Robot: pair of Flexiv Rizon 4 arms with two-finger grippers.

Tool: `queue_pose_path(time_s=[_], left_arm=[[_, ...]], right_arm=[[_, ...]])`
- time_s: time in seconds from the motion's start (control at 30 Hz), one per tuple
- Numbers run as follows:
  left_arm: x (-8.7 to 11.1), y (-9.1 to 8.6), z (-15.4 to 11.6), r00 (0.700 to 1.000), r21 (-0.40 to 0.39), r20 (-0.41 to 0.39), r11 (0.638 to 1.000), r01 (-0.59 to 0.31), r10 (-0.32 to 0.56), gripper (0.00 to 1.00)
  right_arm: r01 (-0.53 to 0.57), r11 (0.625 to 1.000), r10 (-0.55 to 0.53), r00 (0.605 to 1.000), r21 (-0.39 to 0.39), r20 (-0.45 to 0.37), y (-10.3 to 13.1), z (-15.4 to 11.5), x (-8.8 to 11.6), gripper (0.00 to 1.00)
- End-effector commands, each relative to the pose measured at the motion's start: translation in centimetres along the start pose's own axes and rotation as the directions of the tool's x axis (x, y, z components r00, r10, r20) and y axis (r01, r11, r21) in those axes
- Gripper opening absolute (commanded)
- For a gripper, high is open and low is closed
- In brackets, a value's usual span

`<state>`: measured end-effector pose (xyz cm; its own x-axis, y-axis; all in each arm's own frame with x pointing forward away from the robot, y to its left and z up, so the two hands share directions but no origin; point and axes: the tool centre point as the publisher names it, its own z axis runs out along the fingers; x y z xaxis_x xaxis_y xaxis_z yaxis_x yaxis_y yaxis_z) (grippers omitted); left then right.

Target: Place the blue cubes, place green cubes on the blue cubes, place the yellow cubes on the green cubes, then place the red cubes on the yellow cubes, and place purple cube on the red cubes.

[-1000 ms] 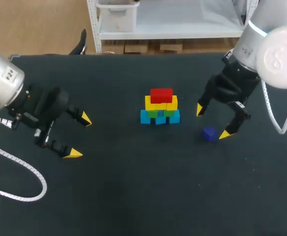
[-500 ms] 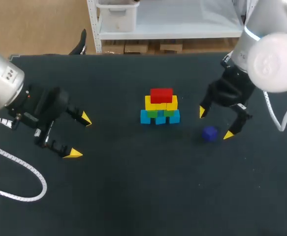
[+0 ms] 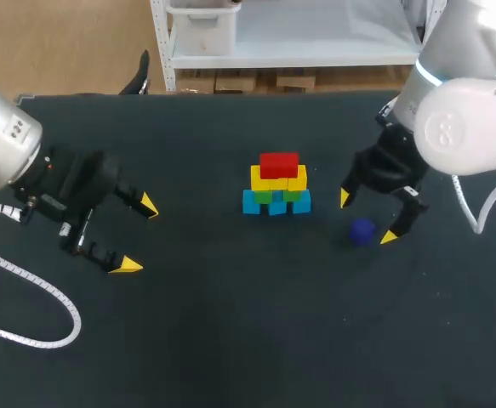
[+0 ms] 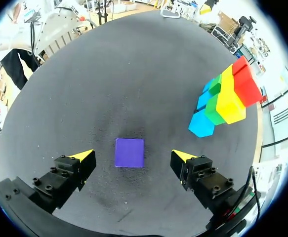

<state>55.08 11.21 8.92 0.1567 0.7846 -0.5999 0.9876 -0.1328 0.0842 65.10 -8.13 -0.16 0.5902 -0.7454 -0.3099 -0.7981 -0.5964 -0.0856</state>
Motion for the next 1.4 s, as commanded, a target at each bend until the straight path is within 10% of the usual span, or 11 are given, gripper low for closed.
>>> queue_pose_path(time_s=[0.03,0.2,0.3,0.4,0.8,1.4], left_arm=[[0.1,0.0,0.0,1.0,-0.001,0.003,1.0,-0.002,0.002,1.0],[0.1,0.0,0.0,1.0,-0.001,0.003,1.0,-0.002,0.002,1.0],[0.1,0.0,0.0,1.0,-0.001,0.003,1.0,-0.002,0.002,1.0],[0.1,0.0,0.0,1.0,-0.001,0.003,1.0,-0.002,0.002,1.0],[0.1,0.0,0.0,1.0,-0.001,0.003,1.0,-0.002,0.002,1.0],[0.1,0.0,0.0,1.0,-0.001,0.003,1.0,-0.002,0.002,1.0]], right_arm=[[0.004,1.0,-0.004,1.0,-0.001,0.005,-0.1,0.3,0.2,0.93],[0.004,1.0,-0.004,1.0,-0.007,0.007,-0.1,0.4,0.3,0.48],[0.007,1.0,-0.007,1.0,-0.012,0.007,-0.1,0.4,0.3,0.37],[0.01,1.0,-0.01,1.0,-0.017,0.008,0.0,0.5,0.2,0.0],[-0.206,0.976,0.204,0.978,0.064,0.038,-0.4,-2.7,-0.6,0.0],[-0.63,0.721,0.642,0.764,0.287,0.064,-4.7,-10.4,-3.8,0.0]])
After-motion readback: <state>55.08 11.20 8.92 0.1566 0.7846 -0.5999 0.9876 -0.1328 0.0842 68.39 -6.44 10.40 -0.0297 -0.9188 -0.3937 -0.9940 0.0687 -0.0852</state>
